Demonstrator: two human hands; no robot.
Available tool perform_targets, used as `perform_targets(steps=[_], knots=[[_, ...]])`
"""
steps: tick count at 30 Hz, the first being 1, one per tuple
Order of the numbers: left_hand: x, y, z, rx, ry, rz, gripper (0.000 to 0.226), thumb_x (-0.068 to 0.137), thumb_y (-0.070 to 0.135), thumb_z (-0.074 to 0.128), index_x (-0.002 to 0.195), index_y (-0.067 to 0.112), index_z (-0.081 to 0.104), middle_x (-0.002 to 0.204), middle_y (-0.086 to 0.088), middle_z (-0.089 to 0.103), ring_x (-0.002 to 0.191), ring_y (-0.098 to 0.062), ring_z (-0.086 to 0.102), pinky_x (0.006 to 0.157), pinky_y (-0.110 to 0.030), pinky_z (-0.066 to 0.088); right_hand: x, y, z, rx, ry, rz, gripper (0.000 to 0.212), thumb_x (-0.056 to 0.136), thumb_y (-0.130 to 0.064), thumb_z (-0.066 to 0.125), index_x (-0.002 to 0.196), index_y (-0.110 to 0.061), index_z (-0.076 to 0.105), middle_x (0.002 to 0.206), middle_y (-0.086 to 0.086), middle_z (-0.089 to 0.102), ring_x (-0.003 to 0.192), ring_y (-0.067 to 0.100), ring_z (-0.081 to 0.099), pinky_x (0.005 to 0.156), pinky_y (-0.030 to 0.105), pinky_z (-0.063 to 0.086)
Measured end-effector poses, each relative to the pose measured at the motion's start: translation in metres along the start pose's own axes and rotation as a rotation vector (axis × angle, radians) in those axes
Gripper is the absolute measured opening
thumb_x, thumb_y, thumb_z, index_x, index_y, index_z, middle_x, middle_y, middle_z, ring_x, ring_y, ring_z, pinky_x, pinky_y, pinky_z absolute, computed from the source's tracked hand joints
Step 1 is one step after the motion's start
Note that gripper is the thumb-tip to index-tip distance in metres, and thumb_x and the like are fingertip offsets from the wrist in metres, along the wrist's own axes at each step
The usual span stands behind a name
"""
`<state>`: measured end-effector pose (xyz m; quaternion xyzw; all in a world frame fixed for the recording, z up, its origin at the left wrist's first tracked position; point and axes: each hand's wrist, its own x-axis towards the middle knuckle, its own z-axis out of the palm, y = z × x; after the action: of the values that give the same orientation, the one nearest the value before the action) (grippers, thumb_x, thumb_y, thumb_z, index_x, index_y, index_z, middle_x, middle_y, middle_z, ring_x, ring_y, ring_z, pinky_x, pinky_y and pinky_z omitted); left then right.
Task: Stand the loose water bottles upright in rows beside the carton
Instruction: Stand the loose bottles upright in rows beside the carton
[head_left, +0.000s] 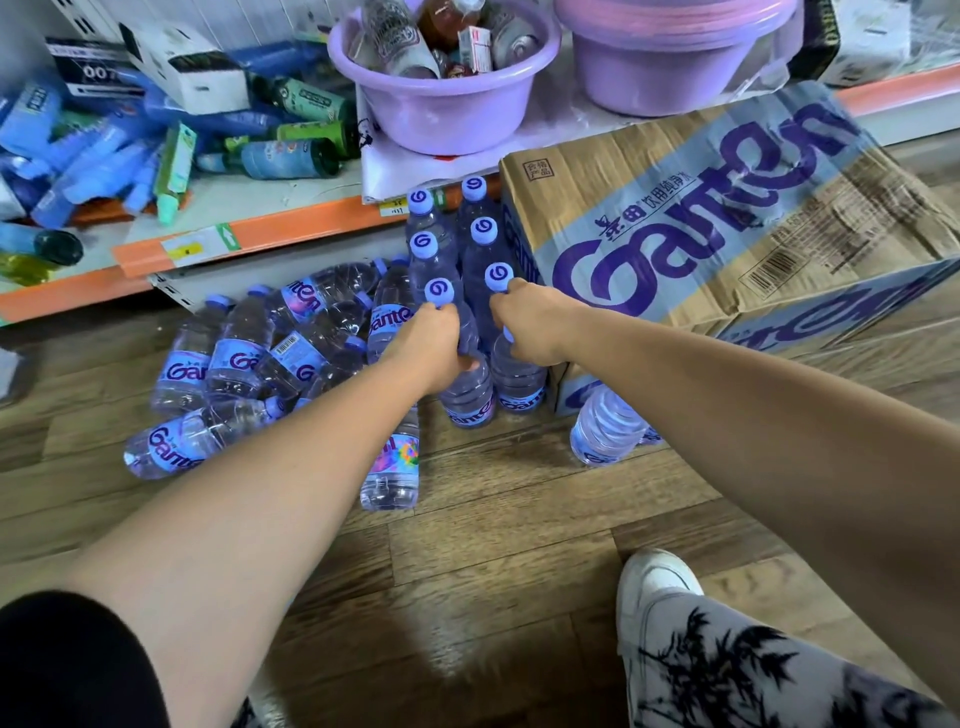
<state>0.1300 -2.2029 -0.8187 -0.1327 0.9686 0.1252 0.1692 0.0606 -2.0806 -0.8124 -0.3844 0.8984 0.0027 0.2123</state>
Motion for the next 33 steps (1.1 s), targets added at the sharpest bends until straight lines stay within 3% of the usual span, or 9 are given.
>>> perform_targets(steps=[5, 8, 10, 12, 15, 18, 26, 33], knots=[[-0.001, -0.004, -0.001, 0.061, -0.029, 0.081, 0.047, 0.081, 0.031, 0.07, 0.114, 0.005, 0.049, 0.119, -0.017, 0.054, 0.108, -0.035, 0.055, 0.079, -0.036, 0.042, -0.001, -0.001, -0.001, -0.005, -0.009, 0.008, 0.029, 0.089, -0.002, 0.049, 0.118, -0.004, 0.049, 0.129, 0.017, 0.041, 0.087, 0.032, 0.053, 0.069, 0.034, 0.04], [-0.003, -0.007, -0.005, 0.165, -0.112, 0.17, 0.045, 0.083, 0.022, 0.065, 0.124, 0.013, 0.048, 0.116, -0.012, 0.05, 0.108, -0.035, 0.055, 0.082, -0.04, 0.047, 0.0, -0.001, 0.0, -0.015, -0.012, 0.009, 0.031, 0.089, -0.004, 0.05, 0.12, -0.005, 0.048, 0.129, 0.017, 0.041, 0.093, 0.035, 0.056, 0.069, 0.034, 0.04], [-0.003, -0.01, -0.007, 0.228, -0.132, 0.221, 0.032, 0.086, 0.014, 0.056, 0.117, 0.015, 0.052, 0.101, -0.007, 0.045, 0.102, -0.035, 0.056, 0.078, -0.039, 0.047, 0.0, -0.001, 0.0, -0.018, -0.017, 0.004, 0.031, 0.089, -0.005, 0.051, 0.12, -0.005, 0.048, 0.129, 0.017, 0.041, 0.1, 0.036, 0.058, 0.069, 0.034, 0.04], [-0.003, -0.01, -0.008, 0.263, -0.1, 0.21, 0.02, 0.088, 0.015, 0.054, 0.108, 0.012, 0.052, 0.094, -0.006, 0.041, 0.096, -0.035, 0.057, 0.075, -0.04, 0.047, 0.0, 0.0, 0.0, -0.006, -0.017, 0.003, 0.029, 0.089, -0.004, 0.051, 0.118, -0.005, 0.049, 0.127, 0.016, 0.041, 0.093, 0.035, 0.056, 0.068, 0.034, 0.04], [-0.004, -0.006, -0.005, 0.306, -0.063, 0.172, 0.025, 0.091, 0.019, 0.053, 0.112, 0.007, 0.046, 0.106, -0.016, 0.046, 0.096, -0.039, 0.057, 0.076, -0.044, 0.048, -0.002, 0.001, 0.0, 0.004, -0.01, 0.0, 0.028, 0.089, -0.003, 0.05, 0.117, -0.005, 0.049, 0.125, 0.016, 0.042, 0.084, 0.03, 0.048, 0.068, 0.033, 0.039], [-0.004, -0.006, 0.001, 0.282, -0.053, 0.153, 0.034, 0.093, 0.024, 0.052, 0.118, 0.004, 0.043, 0.114, -0.02, 0.047, 0.098, -0.042, 0.057, 0.078, -0.044, 0.047, -0.003, 0.001, 0.0, -0.002, -0.014, -0.015, 0.029, 0.089, -0.003, 0.051, 0.117, -0.005, 0.049, 0.126, 0.016, 0.042, 0.092, 0.034, 0.056, 0.069, 0.033, 0.039], [-0.004, -0.008, 0.001, 0.135, -0.039, 0.055, 0.039, 0.092, 0.028, 0.055, 0.118, 0.001, 0.043, 0.122, -0.02, 0.046, 0.108, -0.04, 0.054, 0.088, -0.045, 0.046, -0.005, 0.002, -0.002, 0.003, -0.016, -0.03, 0.032, 0.088, -0.003, 0.054, 0.119, -0.007, 0.05, 0.126, 0.015, 0.043, 0.1, 0.036, 0.058, 0.069, 0.033, 0.039], [-0.003, 0.0, 0.009, 0.038, 0.029, 0.034, 0.037, 0.093, 0.022, 0.054, 0.12, 0.0, 0.043, 0.126, -0.019, 0.043, 0.111, -0.04, 0.052, 0.087, -0.042, 0.042, -0.004, 0.002, -0.002, -0.008, -0.002, -0.028, 0.032, 0.088, -0.003, 0.054, 0.12, -0.006, 0.05, 0.128, 0.015, 0.043, 0.101, 0.036, 0.059, 0.069, 0.032, 0.039]])
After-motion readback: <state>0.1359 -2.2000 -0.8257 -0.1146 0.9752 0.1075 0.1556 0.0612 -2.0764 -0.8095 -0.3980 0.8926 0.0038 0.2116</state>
